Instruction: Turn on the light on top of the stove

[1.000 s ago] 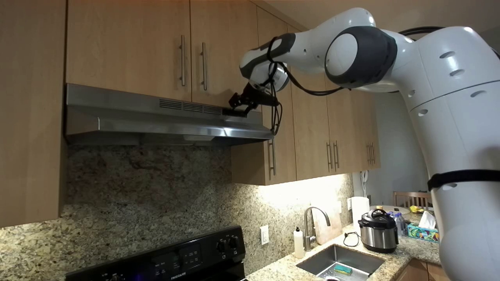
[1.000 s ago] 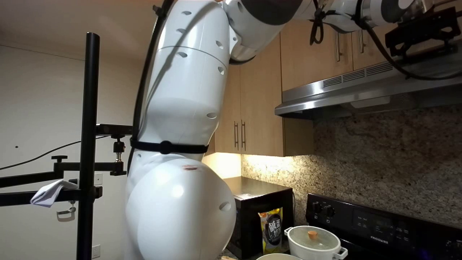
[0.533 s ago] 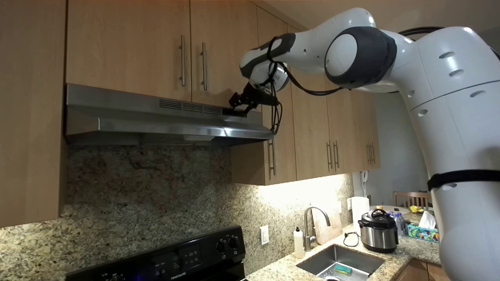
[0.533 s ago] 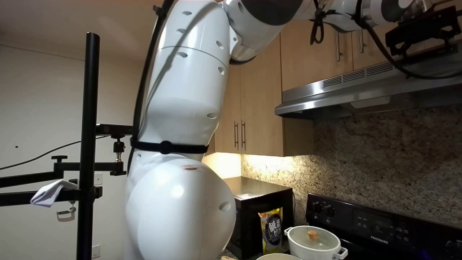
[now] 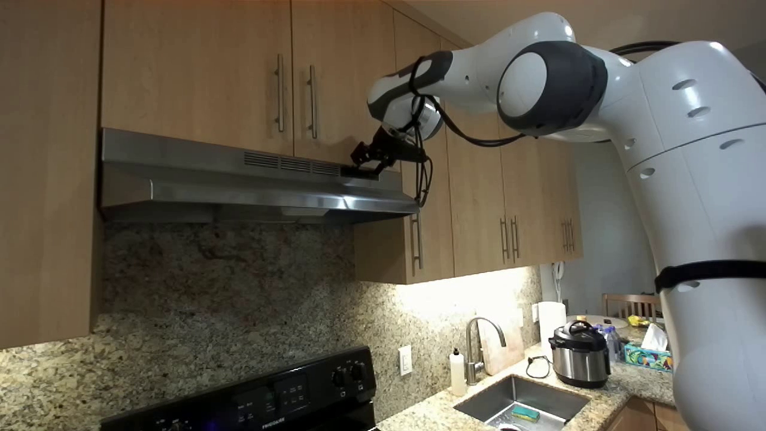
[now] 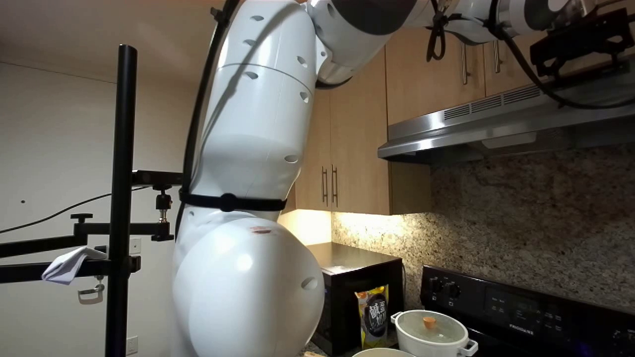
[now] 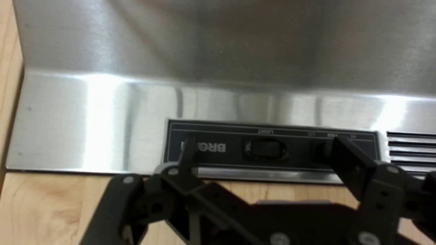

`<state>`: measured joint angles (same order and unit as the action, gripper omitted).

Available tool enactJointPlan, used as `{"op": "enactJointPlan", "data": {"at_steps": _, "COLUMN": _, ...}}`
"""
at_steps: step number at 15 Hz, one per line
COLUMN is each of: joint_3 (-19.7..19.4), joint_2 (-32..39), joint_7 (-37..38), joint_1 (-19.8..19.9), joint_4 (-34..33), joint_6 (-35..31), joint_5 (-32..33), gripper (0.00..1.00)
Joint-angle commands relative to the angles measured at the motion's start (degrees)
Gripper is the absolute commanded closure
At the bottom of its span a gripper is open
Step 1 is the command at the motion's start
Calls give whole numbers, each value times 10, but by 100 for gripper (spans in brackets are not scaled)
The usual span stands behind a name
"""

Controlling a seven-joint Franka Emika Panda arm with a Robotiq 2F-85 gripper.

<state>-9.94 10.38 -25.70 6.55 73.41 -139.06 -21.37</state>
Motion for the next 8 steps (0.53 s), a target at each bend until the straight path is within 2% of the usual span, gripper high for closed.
{"op": "enactJointPlan", "data": {"at_steps": 1, "joint_3": -4, "joint_2": 8, "joint_7": 1, "joint_1": 3, "joint_4": -13, "joint_6": 7, "joint_5": 4, "gripper": 0}}
{"op": "enactJointPlan", "data": {"at_steps": 8, "joint_3": -10, "joint_2": 3, "joint_7": -2, "joint_1": 4, "joint_4": -5, "joint_6": 5, "joint_5": 2, "gripper": 0}}
